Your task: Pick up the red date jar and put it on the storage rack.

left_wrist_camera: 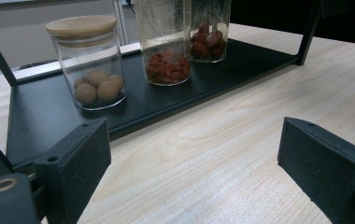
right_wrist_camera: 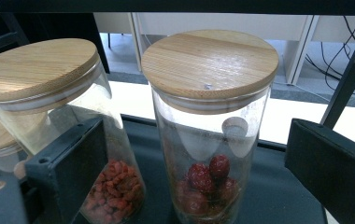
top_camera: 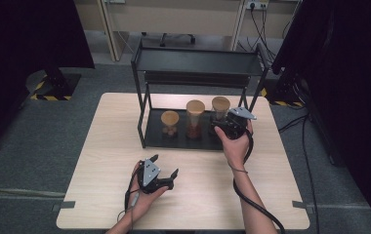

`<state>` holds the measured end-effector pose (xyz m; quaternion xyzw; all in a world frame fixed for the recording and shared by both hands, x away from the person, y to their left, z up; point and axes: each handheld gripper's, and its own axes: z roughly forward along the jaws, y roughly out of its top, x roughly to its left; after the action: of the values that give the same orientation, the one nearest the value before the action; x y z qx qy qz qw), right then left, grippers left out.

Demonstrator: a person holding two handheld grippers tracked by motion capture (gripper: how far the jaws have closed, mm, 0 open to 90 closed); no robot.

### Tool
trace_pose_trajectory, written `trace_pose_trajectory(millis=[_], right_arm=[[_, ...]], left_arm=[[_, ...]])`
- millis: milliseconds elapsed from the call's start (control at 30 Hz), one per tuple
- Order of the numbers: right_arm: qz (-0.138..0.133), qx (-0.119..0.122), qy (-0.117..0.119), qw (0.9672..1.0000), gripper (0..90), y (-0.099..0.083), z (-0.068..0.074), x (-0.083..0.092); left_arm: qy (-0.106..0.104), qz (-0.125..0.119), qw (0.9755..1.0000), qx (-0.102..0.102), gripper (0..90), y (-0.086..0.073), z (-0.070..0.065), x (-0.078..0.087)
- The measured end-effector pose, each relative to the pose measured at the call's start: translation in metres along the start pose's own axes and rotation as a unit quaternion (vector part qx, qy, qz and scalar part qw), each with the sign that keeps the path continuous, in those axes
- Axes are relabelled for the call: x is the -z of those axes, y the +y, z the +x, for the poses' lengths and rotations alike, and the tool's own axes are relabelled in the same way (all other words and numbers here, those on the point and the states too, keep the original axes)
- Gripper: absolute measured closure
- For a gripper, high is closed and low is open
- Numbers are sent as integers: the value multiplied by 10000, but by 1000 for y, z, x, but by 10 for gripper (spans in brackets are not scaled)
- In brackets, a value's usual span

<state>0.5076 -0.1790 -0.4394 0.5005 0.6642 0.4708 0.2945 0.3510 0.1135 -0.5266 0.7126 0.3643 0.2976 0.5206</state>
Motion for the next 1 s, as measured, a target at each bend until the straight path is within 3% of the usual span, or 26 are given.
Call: trace_pose_trajectory(millis=[1000], right_arm=[[4, 80, 177, 9998, 62, -9, 5, 18]], left_arm=[[8, 7, 10000, -8, 92, 0, 0, 0]])
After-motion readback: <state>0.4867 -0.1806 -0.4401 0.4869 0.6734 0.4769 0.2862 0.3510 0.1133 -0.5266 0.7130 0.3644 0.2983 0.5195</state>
